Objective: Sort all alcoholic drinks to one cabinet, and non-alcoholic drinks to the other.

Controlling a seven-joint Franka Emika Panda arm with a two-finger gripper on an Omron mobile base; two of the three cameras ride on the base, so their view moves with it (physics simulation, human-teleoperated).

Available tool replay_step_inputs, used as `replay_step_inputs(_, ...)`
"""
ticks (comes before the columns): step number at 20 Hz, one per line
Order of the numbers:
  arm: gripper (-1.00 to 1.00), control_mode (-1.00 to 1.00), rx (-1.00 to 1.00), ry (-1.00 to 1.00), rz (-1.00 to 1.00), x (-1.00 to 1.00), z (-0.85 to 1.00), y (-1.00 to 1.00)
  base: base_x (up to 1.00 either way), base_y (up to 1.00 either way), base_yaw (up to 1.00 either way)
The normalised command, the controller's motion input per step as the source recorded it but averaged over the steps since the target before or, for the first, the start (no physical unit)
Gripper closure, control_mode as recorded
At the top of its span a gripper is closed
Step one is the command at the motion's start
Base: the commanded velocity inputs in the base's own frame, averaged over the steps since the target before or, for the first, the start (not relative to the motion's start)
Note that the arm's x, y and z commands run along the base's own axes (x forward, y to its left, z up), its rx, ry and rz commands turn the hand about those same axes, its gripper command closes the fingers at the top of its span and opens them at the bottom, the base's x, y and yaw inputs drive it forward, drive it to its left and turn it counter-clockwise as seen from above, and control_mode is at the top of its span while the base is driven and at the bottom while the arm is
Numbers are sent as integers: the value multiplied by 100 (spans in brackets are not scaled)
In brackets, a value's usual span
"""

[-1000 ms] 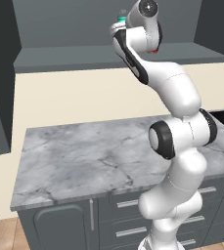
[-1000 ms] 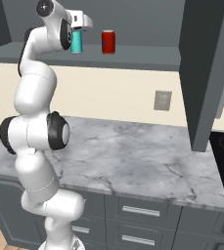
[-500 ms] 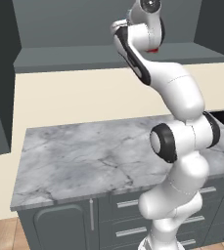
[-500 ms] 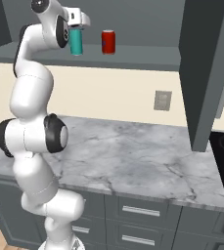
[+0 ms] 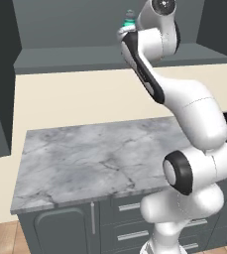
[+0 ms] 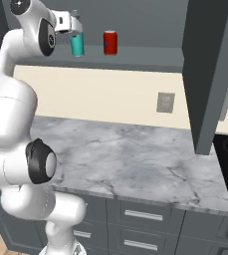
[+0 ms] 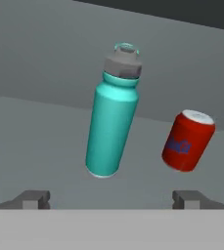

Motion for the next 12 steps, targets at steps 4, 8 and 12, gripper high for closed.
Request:
replay_step_inputs(4,-100,-100,0,0,-3,-100,-56,1,0,0,0)
replay_step_inputs(8,-100,-100,0,0,-6,-100,-68,0,0,0,0)
replay_step_inputs(12,-100,-100,1,7,-10,-90,-61,6,0,0,0)
